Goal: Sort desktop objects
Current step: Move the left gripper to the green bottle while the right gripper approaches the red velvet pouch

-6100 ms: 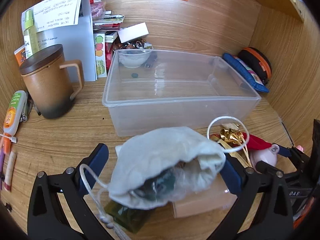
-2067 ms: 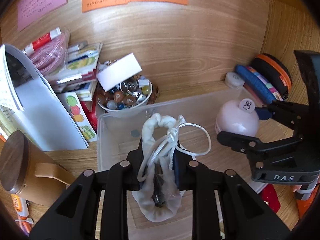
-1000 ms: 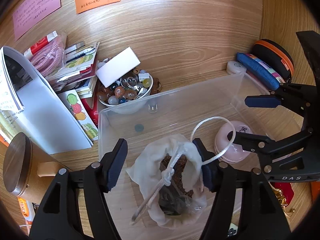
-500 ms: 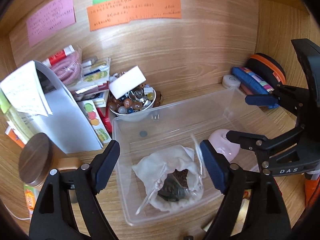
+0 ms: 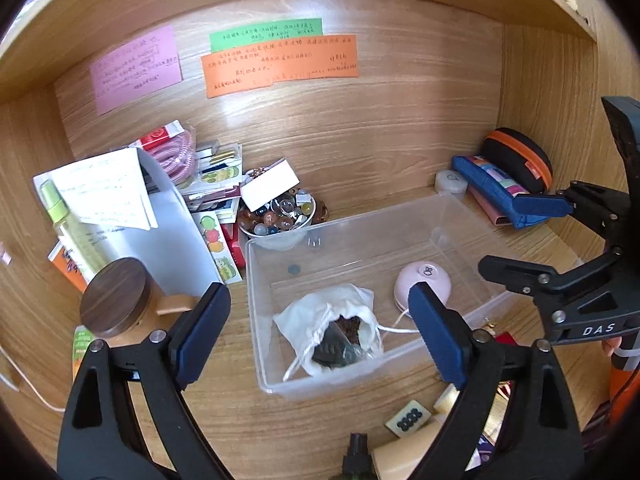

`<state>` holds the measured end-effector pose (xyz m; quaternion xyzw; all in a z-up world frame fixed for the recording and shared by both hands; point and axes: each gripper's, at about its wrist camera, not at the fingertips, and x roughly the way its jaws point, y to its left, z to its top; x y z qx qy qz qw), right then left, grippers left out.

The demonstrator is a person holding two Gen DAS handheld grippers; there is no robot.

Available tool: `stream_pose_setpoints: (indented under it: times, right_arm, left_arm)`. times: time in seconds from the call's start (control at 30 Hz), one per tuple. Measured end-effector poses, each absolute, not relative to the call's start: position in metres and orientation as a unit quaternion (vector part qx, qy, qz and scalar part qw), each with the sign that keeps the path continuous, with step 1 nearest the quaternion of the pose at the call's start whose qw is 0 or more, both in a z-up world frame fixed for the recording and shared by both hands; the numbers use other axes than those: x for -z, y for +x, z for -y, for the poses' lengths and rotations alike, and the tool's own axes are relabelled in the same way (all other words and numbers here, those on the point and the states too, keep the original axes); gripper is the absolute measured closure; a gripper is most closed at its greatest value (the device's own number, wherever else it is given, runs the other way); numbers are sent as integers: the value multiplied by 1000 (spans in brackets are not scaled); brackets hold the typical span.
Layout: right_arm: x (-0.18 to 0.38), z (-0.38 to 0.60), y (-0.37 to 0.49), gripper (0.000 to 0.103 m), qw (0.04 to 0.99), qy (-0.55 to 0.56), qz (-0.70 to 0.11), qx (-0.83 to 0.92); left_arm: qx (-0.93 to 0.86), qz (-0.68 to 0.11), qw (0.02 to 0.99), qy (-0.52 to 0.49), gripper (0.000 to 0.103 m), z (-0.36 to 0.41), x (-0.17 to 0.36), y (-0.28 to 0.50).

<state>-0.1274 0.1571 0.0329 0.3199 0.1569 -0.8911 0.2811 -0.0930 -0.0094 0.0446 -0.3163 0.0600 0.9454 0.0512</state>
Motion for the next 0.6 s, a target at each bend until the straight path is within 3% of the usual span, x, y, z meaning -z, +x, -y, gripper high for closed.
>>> stream_pose_setpoints:
  times: [0.6]
  right_arm:
    - [-36,-203,-57,19,266,301,-93,911]
  left_arm:
    - [-951,-41,19,-307,4,21,-32,-27]
